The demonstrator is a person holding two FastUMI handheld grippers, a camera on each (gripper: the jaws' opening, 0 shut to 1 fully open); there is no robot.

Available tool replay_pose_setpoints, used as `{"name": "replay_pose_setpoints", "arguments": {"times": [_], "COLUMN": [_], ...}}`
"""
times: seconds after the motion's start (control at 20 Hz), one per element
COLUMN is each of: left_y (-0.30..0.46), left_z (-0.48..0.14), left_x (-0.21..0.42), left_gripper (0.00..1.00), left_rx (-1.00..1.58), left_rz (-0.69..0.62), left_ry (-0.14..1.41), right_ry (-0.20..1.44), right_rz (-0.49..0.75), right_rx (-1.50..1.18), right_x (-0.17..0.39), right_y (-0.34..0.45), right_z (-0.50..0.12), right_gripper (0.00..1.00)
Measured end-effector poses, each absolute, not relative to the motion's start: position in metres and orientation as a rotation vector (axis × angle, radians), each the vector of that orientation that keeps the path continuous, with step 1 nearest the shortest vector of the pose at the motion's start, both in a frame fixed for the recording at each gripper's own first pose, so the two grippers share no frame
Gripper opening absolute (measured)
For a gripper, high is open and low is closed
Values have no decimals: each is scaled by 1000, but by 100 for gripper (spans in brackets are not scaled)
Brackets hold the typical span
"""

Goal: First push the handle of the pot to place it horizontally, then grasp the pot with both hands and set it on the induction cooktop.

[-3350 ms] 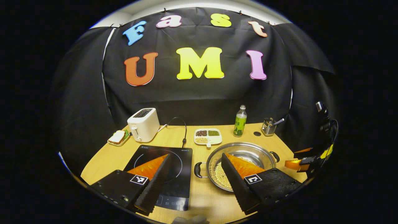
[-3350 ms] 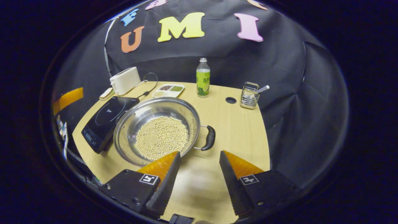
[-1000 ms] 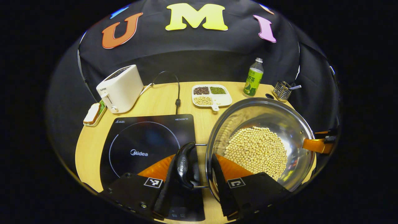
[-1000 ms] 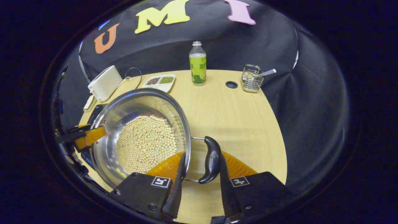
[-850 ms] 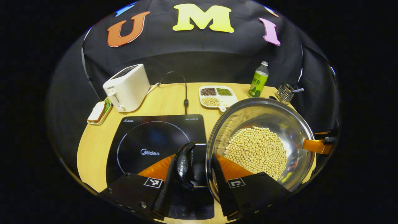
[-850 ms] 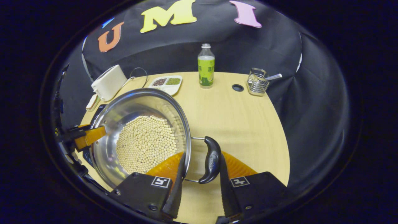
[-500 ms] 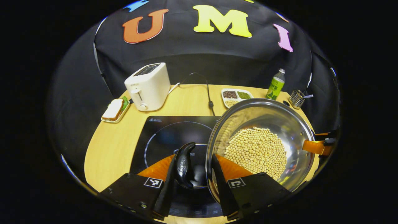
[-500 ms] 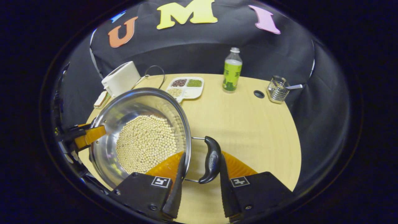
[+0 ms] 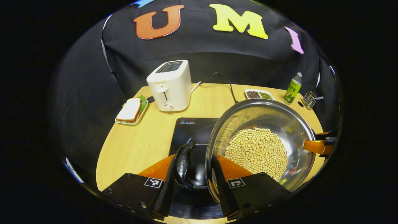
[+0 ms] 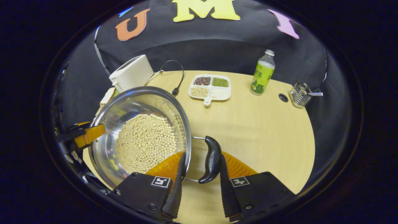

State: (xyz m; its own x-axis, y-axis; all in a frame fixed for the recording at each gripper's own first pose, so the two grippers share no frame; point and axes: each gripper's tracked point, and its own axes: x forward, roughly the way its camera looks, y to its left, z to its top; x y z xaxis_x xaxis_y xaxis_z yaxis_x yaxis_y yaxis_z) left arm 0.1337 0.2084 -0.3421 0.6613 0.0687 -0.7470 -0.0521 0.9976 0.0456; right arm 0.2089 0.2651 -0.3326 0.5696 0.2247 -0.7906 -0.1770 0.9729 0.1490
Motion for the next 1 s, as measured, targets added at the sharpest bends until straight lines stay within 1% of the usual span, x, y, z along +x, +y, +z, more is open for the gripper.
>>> {"name": "replay_pose_setpoints", "arguments": {"times": [0.5,0.7,1.0], "left_y": [261,268,269], "left_z": [-350,-354,-360], "left_x": [145,145,145], "left_gripper": [60,60,61], "left_rx": [18,14,13], "left_rz": [113,121,117], "left_ry": [861,873,867], "right_ry": [964,976,949], "right_rz": [253,249,252], "right_rx": [25,19,10], "right_x": [226,223,226], "right_y": [319,331,332], "right_z": [-332,-336,-337], "right_gripper": [54,54,55]}}
